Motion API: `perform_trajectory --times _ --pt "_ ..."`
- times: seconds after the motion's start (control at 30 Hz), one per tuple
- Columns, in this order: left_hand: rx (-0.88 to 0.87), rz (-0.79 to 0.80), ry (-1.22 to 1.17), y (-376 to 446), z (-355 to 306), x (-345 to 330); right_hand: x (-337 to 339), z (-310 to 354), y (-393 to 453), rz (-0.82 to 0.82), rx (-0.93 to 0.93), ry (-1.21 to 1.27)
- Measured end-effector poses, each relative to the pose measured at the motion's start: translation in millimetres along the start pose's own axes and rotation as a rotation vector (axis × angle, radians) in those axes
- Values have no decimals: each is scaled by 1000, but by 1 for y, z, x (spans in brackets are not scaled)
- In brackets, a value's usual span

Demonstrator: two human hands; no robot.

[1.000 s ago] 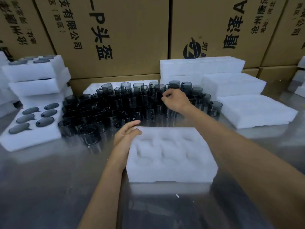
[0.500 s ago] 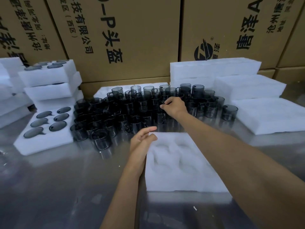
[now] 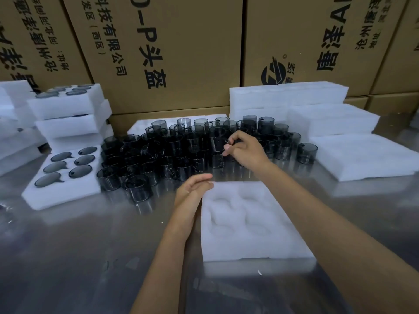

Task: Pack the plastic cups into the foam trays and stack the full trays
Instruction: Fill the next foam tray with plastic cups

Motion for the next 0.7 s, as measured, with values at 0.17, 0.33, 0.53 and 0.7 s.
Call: perform_trajectory --times 0.17,0.33,0.53,0.7 --pt "-274 -44 225 -7 -33 -3 26 11 -72 101 122 75" --pt "-439 127 329 -26 -44 -26 34 11 -118 149 182 109" --pt "-555 25 450 -39 -48 -15 31 1 -132 77 139 199" --pt "-629 31 614 -47 -50 -14 23 -7 -135 23 162 101"
Point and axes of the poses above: each hand's wrist, its own y-axis towards the middle knuckle, its own x-axis out of the back of the hand, z = x × y, the point moved 3 cm from there along y, towards the middle knuckle, and after that the axes turned 2 degrees about z, right-handed, at the moved point
